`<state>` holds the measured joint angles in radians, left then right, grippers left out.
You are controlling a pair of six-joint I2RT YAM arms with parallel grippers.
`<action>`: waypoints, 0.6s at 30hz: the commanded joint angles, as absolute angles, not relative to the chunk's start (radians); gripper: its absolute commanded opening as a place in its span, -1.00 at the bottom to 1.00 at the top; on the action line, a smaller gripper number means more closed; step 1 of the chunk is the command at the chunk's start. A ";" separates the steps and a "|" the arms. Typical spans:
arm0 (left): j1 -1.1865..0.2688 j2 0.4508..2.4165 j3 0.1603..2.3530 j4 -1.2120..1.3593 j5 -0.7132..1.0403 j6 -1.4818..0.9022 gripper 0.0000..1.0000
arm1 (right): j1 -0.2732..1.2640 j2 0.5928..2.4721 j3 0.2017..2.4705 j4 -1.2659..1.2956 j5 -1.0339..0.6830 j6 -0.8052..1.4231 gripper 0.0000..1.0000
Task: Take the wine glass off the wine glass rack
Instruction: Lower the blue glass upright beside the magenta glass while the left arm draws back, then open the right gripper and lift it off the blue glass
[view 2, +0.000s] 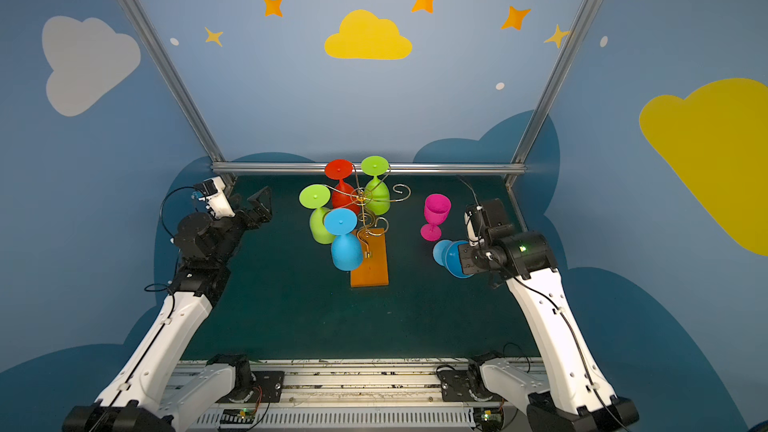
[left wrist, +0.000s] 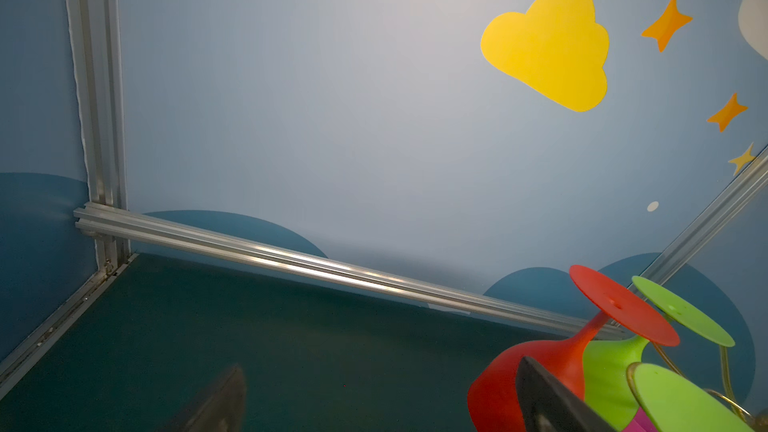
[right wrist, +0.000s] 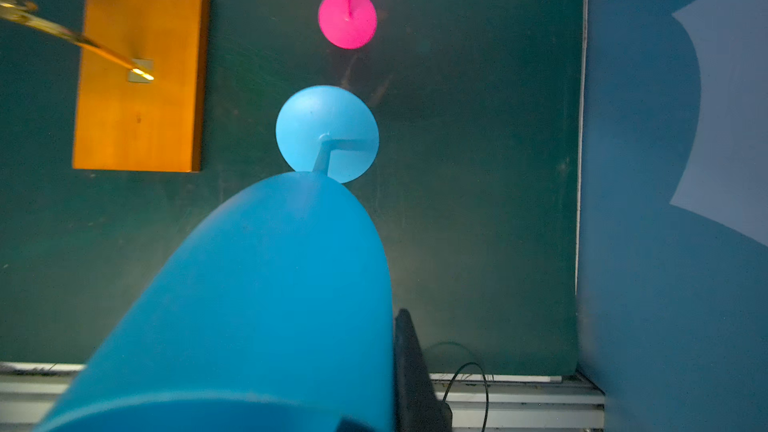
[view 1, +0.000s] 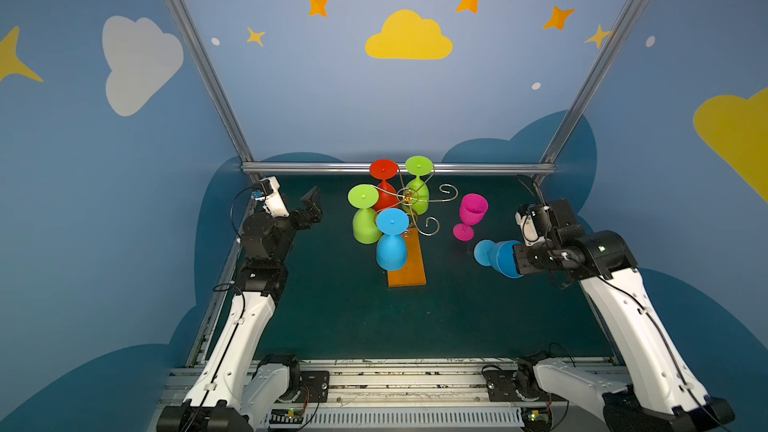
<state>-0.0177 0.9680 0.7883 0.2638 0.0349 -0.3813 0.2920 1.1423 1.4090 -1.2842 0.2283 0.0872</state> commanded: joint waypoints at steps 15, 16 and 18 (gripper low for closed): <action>-0.015 0.926 0.772 0.269 0.025 -0.355 0.99 | 0.048 1.549 1.609 -1.118 0.165 0.004 -1.00; -0.014 0.924 0.772 0.268 0.023 -0.353 0.99 | 0.045 1.580 1.626 -1.115 0.162 -0.002 -1.00; -0.014 0.918 0.774 0.264 0.024 -0.346 0.99 | 0.040 1.632 1.658 -1.114 0.161 -0.009 -1.00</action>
<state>-0.0177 0.9283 0.7803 0.2623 0.0269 -0.3637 0.0452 1.5837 1.6127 -1.1347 0.1799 0.0101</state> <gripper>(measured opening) 0.996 0.048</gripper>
